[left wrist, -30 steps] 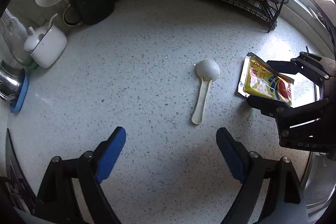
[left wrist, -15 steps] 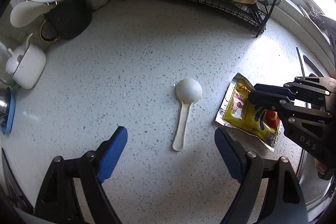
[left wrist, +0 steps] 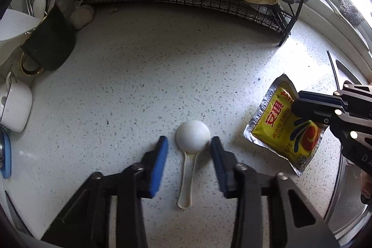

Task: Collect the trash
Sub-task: 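Carry the spoon with the left gripper while the right carries the packet to the bucket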

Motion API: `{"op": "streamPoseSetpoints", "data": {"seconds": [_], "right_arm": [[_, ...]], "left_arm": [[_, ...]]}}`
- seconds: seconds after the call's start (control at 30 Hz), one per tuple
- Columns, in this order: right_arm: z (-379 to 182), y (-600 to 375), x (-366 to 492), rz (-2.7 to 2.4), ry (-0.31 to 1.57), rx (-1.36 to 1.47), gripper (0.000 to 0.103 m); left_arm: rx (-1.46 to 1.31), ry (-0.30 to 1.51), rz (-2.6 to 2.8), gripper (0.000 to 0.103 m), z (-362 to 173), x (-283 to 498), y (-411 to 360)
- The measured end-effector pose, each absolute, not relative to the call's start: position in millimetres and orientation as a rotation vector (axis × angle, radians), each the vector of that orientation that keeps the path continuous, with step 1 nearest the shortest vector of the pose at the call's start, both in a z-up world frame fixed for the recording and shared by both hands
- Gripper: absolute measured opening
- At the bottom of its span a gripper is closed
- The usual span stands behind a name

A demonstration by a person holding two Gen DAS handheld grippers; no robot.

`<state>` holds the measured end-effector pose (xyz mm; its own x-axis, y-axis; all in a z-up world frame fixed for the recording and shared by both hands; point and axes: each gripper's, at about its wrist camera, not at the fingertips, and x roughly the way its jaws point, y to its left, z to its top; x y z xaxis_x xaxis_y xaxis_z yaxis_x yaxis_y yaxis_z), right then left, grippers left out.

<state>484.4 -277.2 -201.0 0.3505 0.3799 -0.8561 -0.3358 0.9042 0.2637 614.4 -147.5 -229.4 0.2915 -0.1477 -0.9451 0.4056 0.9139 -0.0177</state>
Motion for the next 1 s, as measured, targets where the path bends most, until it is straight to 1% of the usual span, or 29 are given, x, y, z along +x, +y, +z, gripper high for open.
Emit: {"op": "streamPoseSetpoints", "data": {"seconds": [0.13, 0.27, 0.6, 1.0], "right_arm": [[-200, -288, 482, 0.450, 1.125, 0.076, 0.006], [-198, -270, 478, 0.453, 1.119, 0.069, 0.006], [-173, -228, 435, 0.511, 1.082, 0.017, 0.006], [-139, -176, 354, 0.583, 1.002, -0.079, 0.004]], "left_arm": [[0.229, 1.206, -0.373, 0.025, -228, 609, -150], [0.204, 1.202, -0.367, 0.025, -224, 590, -144], [0.118, 1.159, -0.279, 0.025, -195, 534, -96], [0.029, 1.082, -0.194, 0.025, -162, 411, -25]]}}
